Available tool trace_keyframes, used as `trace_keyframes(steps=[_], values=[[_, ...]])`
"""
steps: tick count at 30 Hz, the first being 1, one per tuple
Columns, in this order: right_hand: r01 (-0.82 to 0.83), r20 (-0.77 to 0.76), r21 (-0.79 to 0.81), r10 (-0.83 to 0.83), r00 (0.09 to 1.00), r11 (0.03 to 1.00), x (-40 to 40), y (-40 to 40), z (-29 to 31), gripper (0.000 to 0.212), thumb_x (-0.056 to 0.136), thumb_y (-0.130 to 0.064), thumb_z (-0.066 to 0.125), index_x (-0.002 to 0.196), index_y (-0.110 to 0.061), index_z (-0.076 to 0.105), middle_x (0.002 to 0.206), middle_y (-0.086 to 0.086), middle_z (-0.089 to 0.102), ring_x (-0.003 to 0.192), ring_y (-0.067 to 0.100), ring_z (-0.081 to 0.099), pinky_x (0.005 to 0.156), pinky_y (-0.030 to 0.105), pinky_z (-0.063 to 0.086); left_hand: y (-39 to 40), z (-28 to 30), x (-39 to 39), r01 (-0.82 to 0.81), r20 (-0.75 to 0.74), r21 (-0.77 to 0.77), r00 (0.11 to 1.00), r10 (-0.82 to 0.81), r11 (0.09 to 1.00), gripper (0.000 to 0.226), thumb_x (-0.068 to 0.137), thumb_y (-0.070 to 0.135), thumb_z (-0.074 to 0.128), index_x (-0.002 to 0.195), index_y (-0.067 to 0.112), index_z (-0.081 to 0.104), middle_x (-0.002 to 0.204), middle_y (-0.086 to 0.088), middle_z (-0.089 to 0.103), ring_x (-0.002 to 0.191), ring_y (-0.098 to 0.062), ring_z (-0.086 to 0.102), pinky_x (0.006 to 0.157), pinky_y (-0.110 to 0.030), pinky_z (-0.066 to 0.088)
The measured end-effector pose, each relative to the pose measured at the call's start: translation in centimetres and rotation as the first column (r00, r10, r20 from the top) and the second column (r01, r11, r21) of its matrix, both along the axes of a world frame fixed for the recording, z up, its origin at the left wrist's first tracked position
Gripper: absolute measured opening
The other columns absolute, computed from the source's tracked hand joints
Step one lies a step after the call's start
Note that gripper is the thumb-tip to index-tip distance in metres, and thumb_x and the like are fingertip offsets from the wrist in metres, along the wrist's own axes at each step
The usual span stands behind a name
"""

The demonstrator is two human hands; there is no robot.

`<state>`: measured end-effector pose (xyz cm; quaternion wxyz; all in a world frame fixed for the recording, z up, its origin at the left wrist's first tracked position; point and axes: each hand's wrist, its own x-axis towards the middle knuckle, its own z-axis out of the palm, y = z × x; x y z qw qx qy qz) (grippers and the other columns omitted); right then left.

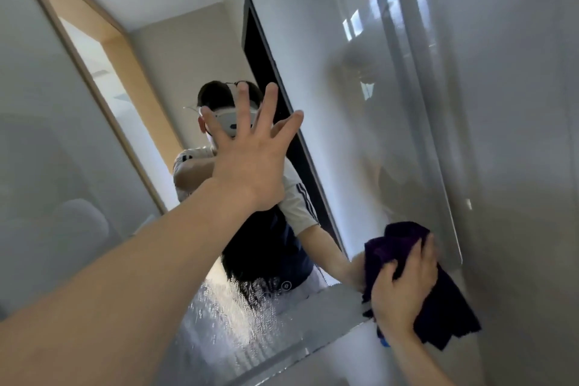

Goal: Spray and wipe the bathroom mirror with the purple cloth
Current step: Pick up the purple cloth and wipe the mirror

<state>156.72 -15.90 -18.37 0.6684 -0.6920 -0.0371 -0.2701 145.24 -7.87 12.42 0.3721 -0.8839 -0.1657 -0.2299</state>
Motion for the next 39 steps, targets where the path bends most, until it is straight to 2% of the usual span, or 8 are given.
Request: trace_keyframes(steps=[4,7,10,12,15,18,27,39], values=[[-0.053,0.267,-0.325,0.146,0.953,0.944,-6.1,4.0,-0.9,0.070,0.083,-0.024,0.045,0.152,-0.012,0.038,0.170,0.010,0.021,0.156,0.033,0.016,0.125,0.054,0.011,-0.1,0.0,0.1,0.004,0.008,0.004,1.000,-0.004,1.000,0.111,0.082,0.025,0.072,0.161,0.038,-0.004,0.166,-0.008,-0.033,0.150,-0.048,-0.031,0.109,-0.087,-0.002],[0.173,0.652,-0.655,0.434,0.622,0.736,-9.3,6.6,-2.9,0.071,0.078,-0.032,0.054,0.148,-0.026,0.045,0.172,0.001,0.013,0.158,0.029,0.011,0.123,0.049,0.012,-0.2,0.0,-0.1,-0.010,0.002,-0.009,1.000,0.010,1.000,0.112,0.083,0.025,0.074,0.161,0.038,-0.006,0.164,-0.007,-0.036,0.150,-0.047,-0.033,0.109,-0.087,-0.004],[0.509,0.664,-0.719,0.684,0.302,0.473,-10.1,7.6,-3.0,0.054,0.098,-0.033,0.048,0.152,-0.032,0.043,0.170,-0.005,0.023,0.155,0.023,0.026,0.124,0.048,0.016,-0.6,0.0,-0.4,-0.037,-0.027,-0.025,0.999,0.036,0.999,0.111,0.085,0.027,0.074,0.161,0.037,-0.007,0.164,-0.007,-0.038,0.148,-0.048,-0.035,0.109,-0.086,-0.004],[0.541,0.614,-0.726,0.755,0.231,0.425,-10.0,8.1,-1.7,0.042,0.104,-0.025,0.044,0.144,-0.032,0.054,0.162,-0.009,0.041,0.149,0.019,0.037,0.127,0.046,0.015,-0.7,0.1,-0.6,-0.050,-0.028,-0.011,0.998,0.049,0.999,0.111,0.086,0.028,0.074,0.161,0.037,-0.008,0.164,-0.008,-0.038,0.148,-0.048,-0.036,0.109,-0.086,-0.004],[0.549,0.518,-0.773,0.817,0.255,0.319,-9.7,7.6,1.7,0.042,0.095,-0.025,0.050,0.133,-0.033,0.065,0.152,-0.011,0.054,0.144,0.018,0.041,0.129,0.043,0.008,-0.6,0.4,-1.4,-0.024,-0.053,0.002,0.998,0.024,1.000,0.108,0.089,0.030,0.073,0.162,0.038,-0.006,0.167,-0.007,-0.035,0.151,-0.044,-0.033,0.110,-0.085,-0.006],[0.431,0.602,-0.778,0.739,0.302,0.458,-8.5,6.4,5.4,0.059,0.087,-0.039,0.051,0.144,-0.030,0.055,0.160,-0.006,0.044,0.148,0.022,0.032,0.125,0.046,0.011,0.7,0.7,-3.7,0.013,-0.117,0.037,0.993,-0.009,0.999,0.101,0.093,0.038,0.070,0.164,0.037,-0.003,0.170,-0.004,-0.027,0.155,-0.036,-0.028,0.115,-0.081,-0.003],[0.209,0.533,-0.835,0.650,0.542,0.510,-11.8,7.5,3.9,0.093,0.091,-0.061,0.056,0.163,-0.018,0.018,0.173,0.006,0.011,0.158,0.032,0.007,0.125,0.056,0.006,6.6,-2.4,-12.8,-0.216,0.000,-0.039,0.976,0.216,0.976,0.128,0.080,0.061,0.078,0.158,0.045,-0.021,0.164,-0.008,-0.041,0.150,-0.051,-0.030,0.110,-0.084,0.007],[0.554,0.475,-0.785,0.843,0.252,0.277,-8.9,6.0,-2.7,0.115,0.053,-0.014,0.081,0.157,-0.018,0.032,0.173,0.006,-0.003,0.155,0.030,0.015,0.126,0.049,0.002,7.3,-2.5,-12.4,-0.199,0.003,-0.090,0.980,0.200,0.976,0.132,0.080,0.055,0.081,0.158,0.044,-0.025,0.162,-0.011,-0.043,0.147,-0.053,-0.034,0.107,-0.087,0.006]])
